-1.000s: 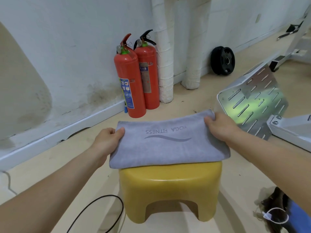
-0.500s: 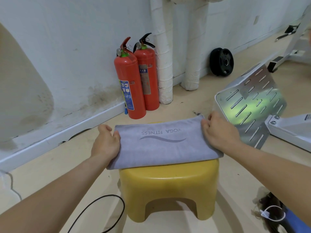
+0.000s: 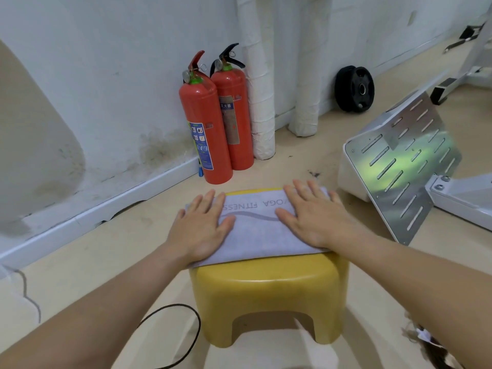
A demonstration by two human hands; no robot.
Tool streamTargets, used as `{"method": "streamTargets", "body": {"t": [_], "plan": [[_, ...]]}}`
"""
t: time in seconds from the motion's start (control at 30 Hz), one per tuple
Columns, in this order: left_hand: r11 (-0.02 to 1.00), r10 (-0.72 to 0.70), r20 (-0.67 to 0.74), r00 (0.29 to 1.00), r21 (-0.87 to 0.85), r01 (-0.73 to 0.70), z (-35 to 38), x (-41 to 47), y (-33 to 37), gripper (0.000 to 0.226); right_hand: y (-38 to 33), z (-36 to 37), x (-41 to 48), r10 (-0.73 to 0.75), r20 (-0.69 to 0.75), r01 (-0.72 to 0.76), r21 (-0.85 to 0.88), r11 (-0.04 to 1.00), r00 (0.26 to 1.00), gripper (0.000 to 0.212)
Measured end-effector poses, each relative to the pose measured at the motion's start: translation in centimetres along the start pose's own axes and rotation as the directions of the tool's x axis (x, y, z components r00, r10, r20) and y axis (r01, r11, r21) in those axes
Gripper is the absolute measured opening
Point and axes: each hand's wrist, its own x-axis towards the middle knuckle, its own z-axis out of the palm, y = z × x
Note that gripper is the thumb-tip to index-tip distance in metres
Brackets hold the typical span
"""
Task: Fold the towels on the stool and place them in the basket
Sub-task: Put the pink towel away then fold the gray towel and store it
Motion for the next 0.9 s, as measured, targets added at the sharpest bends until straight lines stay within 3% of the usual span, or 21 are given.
{"method": "streamTargets", "body": {"t": [0.13, 0.2, 0.27, 0.3, 0.37, 0.43, 0.47, 0.53, 0.6, 0.67, 0.77, 0.9], "plan": [[0.928, -0.163, -0.013, 0.987, -0.341, 0.149, 0.3, 0.0, -0.6, 0.067, 2.3, 0.2, 0.2, 0.206, 0.040, -0.210, 0.238, 0.948, 0.978, 0.076], [0.800, -0.315, 0.040, 0.948, -0.527, 0.288, 0.2, -0.2, -0.8, 0.063, 2.9, 0.1, -0.1, 0.299, 0.038, -0.292, 0.359, 0.887, 0.954, 0.072], [0.667, -0.401, 0.112, 0.909, -0.644, 0.374, 0.0, -0.5, -0.8, 0.059, 2.9, -0.2, -0.8, 0.356, -0.001, -0.338, 0.310, 0.889, 0.935, 0.066], [0.648, -0.416, 0.124, 0.901, -0.654, 0.390, -0.1, -0.6, -0.6, 0.060, 2.8, -0.5, -1.2, 0.355, -0.040, -0.335, 0.254, 0.908, 0.934, 0.064], [0.679, -0.418, 0.085, 0.904, -0.632, 0.374, -0.2, -0.6, -0.6, 0.060, 2.7, -1.3, -1.3, 0.329, -0.086, -0.310, 0.176, 0.934, 0.940, 0.056], [0.670, -0.425, 0.028, 0.905, -0.662, 0.336, -0.8, -0.6, -0.8, 0.058, 3.0, -2.5, -1.0, 0.330, -0.029, -0.316, 0.225, 0.922, 0.943, 0.043], [0.626, -0.442, 0.032, 0.896, -0.705, 0.334, -1.2, -0.6, -1.1, 0.058, 3.3, -3.0, -0.6, 0.351, 0.034, -0.341, 0.338, 0.877, 0.936, 0.037], [0.445, -0.476, 0.115, 0.872, -0.824, 0.352, -2.3, -0.8, -1.9, 0.068, 3.7, -4.1, -0.5, 0.367, 0.197, -0.408, 0.597, 0.690, 0.909, 0.028], [0.232, -0.430, 0.248, 0.868, -0.899, 0.372, -3.1, -1.3, -3.1, 0.074, 4.5, -4.6, -0.7, 0.353, 0.308, -0.462, 0.694, 0.552, 0.884, 0.025], [0.142, -0.295, 0.375, 0.879, -0.893, 0.428, -3.7, -2.1, -3.8, 0.071, 5.2, -4.7, -0.8, 0.329, 0.359, -0.482, 0.735, 0.477, 0.873, 0.020], [0.254, -0.132, 0.475, 0.870, -0.832, 0.493, -4.1, -3.3, -4.4, 0.054, 5.7, -5.3, -0.4, 0.273, 0.356, -0.445, 0.788, 0.426, 0.893, 0.014], [0.394, -0.103, 0.458, 0.883, -0.796, 0.459, -4.9, -4.0, -5.2, 0.038, 5.5, -6.9, 0.6, 0.185, 0.194, -0.265, 0.791, 0.552, 0.963, 0.021]]}}
